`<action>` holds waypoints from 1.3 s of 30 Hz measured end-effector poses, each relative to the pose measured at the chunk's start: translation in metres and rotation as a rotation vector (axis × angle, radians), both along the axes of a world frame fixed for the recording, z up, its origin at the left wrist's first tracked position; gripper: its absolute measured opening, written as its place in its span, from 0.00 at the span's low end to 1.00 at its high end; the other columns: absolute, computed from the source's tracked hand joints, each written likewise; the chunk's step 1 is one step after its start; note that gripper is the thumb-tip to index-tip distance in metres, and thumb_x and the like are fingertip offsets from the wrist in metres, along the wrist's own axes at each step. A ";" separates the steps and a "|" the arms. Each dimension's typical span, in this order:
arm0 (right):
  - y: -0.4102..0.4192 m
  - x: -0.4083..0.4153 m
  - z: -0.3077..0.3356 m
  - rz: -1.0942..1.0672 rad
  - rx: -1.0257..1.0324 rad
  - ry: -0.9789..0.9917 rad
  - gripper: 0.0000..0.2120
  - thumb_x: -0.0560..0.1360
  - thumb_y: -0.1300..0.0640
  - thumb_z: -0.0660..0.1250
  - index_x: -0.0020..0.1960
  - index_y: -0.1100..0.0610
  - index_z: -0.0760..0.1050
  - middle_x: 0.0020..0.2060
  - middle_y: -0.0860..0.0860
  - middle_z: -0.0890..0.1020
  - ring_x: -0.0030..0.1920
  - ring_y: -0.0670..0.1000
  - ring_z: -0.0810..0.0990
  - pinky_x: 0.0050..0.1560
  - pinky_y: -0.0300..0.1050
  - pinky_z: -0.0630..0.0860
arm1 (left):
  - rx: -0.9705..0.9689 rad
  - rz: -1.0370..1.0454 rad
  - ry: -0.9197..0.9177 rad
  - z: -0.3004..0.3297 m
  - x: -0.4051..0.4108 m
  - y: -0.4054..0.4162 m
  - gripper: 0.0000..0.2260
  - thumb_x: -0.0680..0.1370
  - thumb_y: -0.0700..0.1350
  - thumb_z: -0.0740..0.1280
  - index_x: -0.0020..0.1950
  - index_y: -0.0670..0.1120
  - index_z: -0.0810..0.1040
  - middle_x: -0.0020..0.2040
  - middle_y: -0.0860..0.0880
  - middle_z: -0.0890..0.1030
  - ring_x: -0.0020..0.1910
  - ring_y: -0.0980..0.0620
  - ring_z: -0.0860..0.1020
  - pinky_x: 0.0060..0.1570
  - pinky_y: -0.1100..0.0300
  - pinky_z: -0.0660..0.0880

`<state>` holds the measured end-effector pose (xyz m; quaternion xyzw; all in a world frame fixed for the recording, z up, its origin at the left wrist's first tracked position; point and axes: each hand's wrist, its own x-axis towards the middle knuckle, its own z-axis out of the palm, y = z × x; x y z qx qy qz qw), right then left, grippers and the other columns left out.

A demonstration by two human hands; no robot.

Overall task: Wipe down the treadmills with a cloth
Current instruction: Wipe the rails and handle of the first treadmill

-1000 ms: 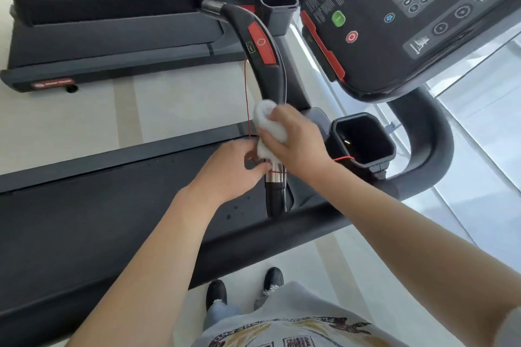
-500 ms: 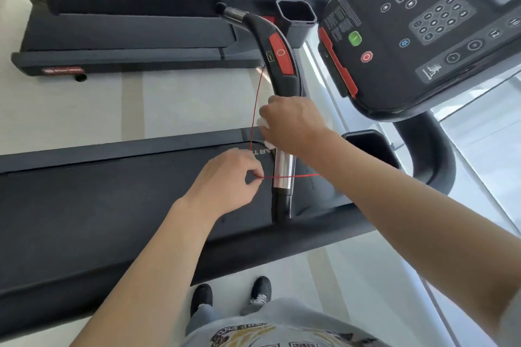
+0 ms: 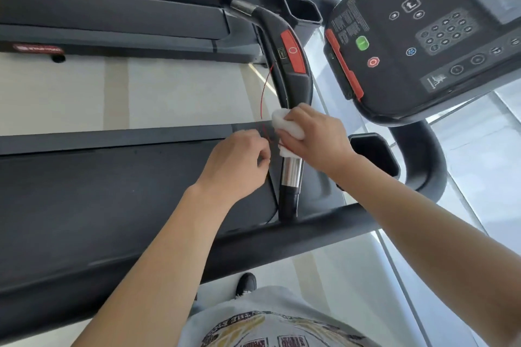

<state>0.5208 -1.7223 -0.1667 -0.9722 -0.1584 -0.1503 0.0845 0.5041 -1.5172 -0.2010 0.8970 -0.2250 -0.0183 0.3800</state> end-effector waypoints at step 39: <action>-0.038 -0.030 0.039 -0.196 0.439 0.144 0.15 0.82 0.45 0.67 0.63 0.51 0.72 0.49 0.47 0.80 0.42 0.50 0.76 0.40 0.47 0.69 | 0.181 -0.035 0.588 0.003 -0.064 -0.025 0.05 0.82 0.54 0.70 0.53 0.56 0.84 0.44 0.63 0.87 0.44 0.65 0.84 0.53 0.60 0.79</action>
